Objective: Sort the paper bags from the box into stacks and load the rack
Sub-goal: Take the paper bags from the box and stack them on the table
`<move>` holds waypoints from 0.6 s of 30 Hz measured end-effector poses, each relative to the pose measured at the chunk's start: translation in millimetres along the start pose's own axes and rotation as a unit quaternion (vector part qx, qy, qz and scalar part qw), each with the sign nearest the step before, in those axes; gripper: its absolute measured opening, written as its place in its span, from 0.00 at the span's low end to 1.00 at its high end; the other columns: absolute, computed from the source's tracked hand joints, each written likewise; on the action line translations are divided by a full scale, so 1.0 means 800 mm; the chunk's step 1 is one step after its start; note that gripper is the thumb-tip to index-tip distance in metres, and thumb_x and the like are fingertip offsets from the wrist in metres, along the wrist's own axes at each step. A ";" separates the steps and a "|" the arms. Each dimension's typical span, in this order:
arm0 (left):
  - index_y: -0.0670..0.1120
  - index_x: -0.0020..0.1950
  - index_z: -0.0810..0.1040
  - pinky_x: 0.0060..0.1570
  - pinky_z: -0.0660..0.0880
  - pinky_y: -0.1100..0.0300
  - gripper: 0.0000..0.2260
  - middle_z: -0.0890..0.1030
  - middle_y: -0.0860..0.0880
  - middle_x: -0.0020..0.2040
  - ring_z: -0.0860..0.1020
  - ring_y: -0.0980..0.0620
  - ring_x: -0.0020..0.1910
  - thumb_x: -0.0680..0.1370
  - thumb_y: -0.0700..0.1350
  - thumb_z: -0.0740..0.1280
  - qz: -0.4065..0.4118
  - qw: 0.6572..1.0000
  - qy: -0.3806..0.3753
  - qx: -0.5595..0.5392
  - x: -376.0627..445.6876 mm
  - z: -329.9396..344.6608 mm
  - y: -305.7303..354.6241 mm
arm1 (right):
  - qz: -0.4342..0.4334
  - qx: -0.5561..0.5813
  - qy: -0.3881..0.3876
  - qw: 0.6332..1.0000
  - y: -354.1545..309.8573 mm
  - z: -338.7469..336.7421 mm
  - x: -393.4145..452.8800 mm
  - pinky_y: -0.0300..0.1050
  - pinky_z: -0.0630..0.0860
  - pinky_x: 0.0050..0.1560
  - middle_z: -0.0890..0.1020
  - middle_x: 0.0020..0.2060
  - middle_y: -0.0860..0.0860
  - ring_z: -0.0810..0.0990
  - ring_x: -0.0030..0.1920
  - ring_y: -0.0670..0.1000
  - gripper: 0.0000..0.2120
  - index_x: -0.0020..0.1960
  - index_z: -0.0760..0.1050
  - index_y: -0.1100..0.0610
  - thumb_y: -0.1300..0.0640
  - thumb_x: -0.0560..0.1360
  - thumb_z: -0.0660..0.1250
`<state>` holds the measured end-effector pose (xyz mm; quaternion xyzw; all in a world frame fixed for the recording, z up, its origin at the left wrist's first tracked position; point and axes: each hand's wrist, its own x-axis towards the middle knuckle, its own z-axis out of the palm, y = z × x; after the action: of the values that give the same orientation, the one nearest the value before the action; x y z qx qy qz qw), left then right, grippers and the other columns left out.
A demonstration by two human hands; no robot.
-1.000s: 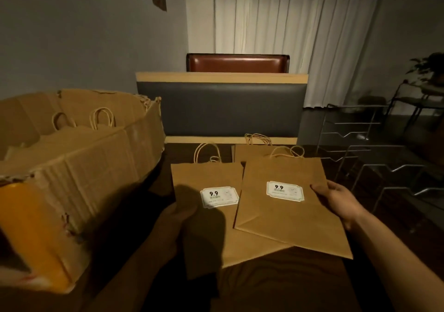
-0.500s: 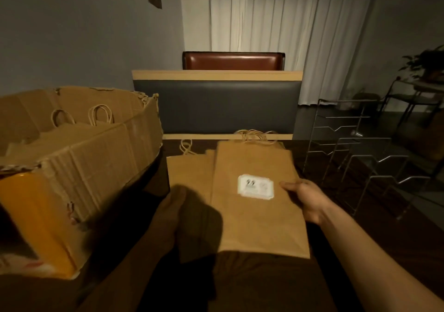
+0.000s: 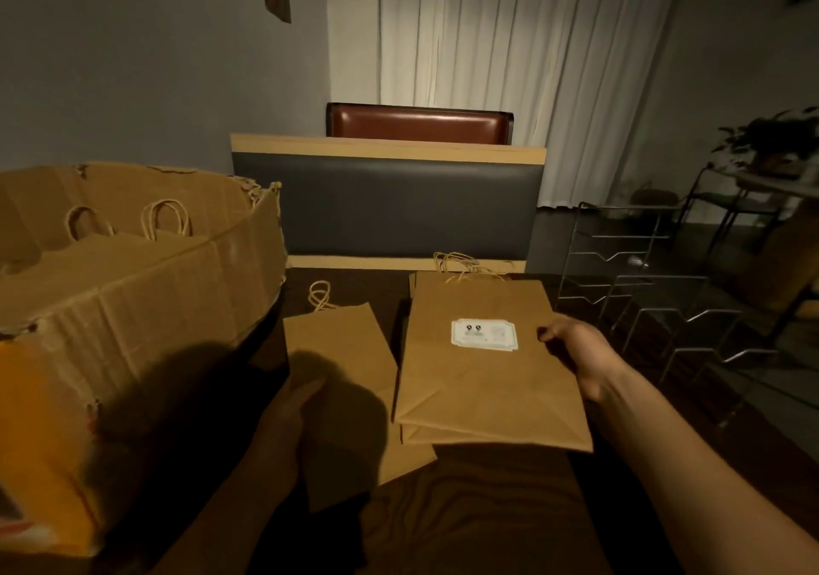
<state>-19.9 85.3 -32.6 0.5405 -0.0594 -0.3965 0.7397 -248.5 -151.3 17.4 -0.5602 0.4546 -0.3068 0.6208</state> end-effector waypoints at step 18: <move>0.43 0.51 0.77 0.50 0.70 0.51 0.08 0.78 0.44 0.47 0.76 0.41 0.53 0.80 0.34 0.60 0.007 1.000 -0.017 -0.007 0.038 0.004 0.004 | -0.046 -0.589 0.078 0.803 -0.005 0.078 0.208 0.58 0.69 0.70 0.64 0.71 0.58 0.65 0.70 0.62 0.18 0.67 0.73 0.55 0.56 0.77 0.67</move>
<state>0.8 63.5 -39.2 0.5278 -0.0732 -0.4010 0.7452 -125.0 -274.2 -18.1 -0.8127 0.5682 -0.0509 0.1184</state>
